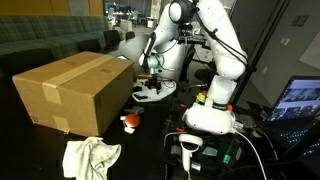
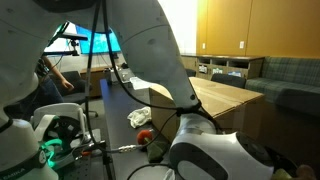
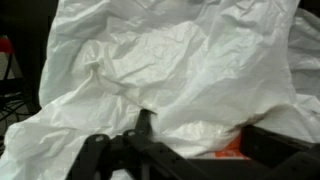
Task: Put all the objects from the box on the table, and then put all the objects that were on the table on the box
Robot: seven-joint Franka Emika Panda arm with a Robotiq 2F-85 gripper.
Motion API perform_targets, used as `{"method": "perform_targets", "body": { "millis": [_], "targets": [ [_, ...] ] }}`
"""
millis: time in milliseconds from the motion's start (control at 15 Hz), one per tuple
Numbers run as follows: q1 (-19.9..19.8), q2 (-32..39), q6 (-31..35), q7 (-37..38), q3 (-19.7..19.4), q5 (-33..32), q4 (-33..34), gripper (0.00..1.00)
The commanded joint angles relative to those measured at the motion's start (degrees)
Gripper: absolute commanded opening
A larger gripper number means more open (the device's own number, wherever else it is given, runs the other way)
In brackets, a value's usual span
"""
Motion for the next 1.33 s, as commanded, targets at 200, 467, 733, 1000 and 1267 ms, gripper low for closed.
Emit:
{"method": "perform_targets", "body": {
  "millis": [200,467,733,1000,1267],
  "targets": [
    [0.2,-0.9,-1.4,-1.7,-1.3,0.4,1.8,0.37],
    [1.2,-2.7,-0.7,-1.4,-2.3,-0.4,1.2,0.14],
    [2.1,-5.1,0.8,-1.4,-3.3,-1.0,-0.5,0.12],
    [5.0,-9.6,3.5,1.2,-6.7,-3.6,-4.8,0.15],
    [10.4,-18.7,6.4,5.7,-13.0,-11.2,-12.3,0.13]
  ]
}}
